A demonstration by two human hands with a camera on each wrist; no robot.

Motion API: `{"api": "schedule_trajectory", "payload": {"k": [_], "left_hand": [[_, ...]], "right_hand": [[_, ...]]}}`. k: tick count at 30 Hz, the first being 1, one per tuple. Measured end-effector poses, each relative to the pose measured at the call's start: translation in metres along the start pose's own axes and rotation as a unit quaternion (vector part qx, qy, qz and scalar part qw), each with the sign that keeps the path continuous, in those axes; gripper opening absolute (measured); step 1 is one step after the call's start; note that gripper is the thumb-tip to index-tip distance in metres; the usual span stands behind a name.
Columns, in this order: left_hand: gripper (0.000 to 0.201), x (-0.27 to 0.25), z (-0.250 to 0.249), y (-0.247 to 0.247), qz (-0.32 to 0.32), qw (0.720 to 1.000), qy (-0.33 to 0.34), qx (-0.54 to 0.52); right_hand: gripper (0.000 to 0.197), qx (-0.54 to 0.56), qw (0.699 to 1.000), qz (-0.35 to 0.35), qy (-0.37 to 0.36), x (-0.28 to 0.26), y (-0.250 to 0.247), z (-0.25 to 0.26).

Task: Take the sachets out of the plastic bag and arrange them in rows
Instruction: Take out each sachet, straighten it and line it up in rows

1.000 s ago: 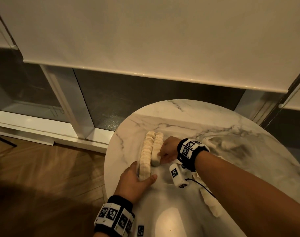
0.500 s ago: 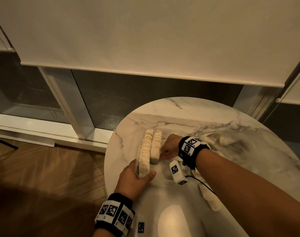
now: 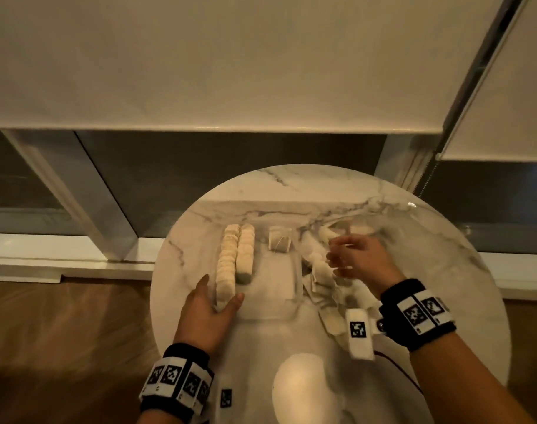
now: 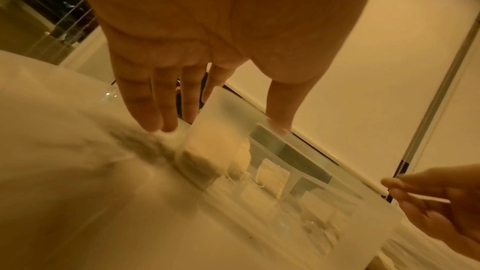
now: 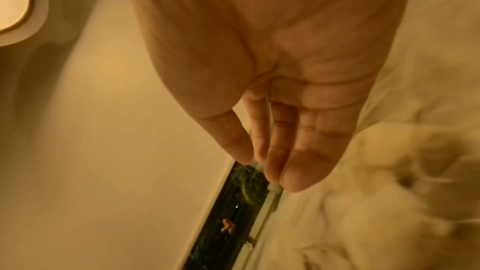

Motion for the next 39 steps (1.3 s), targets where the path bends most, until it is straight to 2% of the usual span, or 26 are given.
{"api": "schedule_trajectory", "payload": {"k": [2,5,7,9,11,13,15,18,23,28,31,33,39], "left_hand": [[0.088,-0.003,-0.007,0.001,-0.037,0.998,0.011,0.052],[0.062,-0.013,-0.028,0.003,-0.123,0.983,0.090,0.102],[0.040,-0.016,-0.041,0.011,-0.145,0.971,0.156,0.107],[0.024,-0.017,-0.048,0.021,-0.132,0.959,0.224,0.110],[0.016,-0.020,-0.051,0.033,-0.083,0.955,0.263,0.109],[0.016,-0.020,-0.049,0.043,-0.030,0.955,0.262,0.134],[0.024,-0.019,-0.042,0.052,0.008,0.955,0.242,0.169],[0.033,-0.017,-0.037,0.057,0.029,0.950,0.218,0.222],[0.033,-0.017,-0.038,0.056,0.026,0.949,0.212,0.231],[0.034,-0.019,-0.039,0.057,0.028,0.951,0.214,0.223],[0.032,-0.022,-0.042,0.055,0.024,0.956,0.218,0.193],[0.032,-0.022,-0.043,0.053,0.014,0.960,0.227,0.162],[0.034,-0.034,-0.062,0.052,-0.014,0.948,0.304,0.095]], "right_hand": [[0.004,-0.018,0.999,-0.026,0.003,-0.008,-0.013,-0.024],[0.010,-0.108,0.993,-0.036,0.012,-0.014,-0.017,-0.056],[0.010,-0.211,0.977,-0.021,0.002,-0.016,-0.013,-0.069],[0.010,-0.335,0.942,0.014,0.003,-0.019,-0.005,-0.072],[0.015,-0.419,0.906,0.047,0.026,-0.021,0.003,-0.073],[0.029,-0.461,0.884,0.060,0.056,-0.022,0.009,-0.073],[0.041,-0.496,0.863,0.060,0.070,-0.023,0.015,-0.073],[0.046,-0.526,0.847,0.051,0.061,-0.024,0.020,-0.074],[0.030,-0.518,0.852,0.050,0.051,-0.027,0.020,-0.068],[0.015,-0.436,0.897,0.051,0.060,-0.030,0.008,-0.058],[0.015,-0.292,0.953,0.041,0.070,-0.031,0.001,-0.052],[0.021,-0.199,0.977,0.043,0.069,-0.033,-0.002,-0.045],[0.025,-0.017,0.996,0.071,0.058,-0.039,0.010,-0.029]]}}
Point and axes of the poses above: each hand's wrist, its own x-axis towards the middle knuckle, its own y-axis out of the palm, z = x × y, the point moved 2 cm from there along x, towards the middle knuckle, and after that the axes turned 7 degrees about z, right-handed, at the moved point
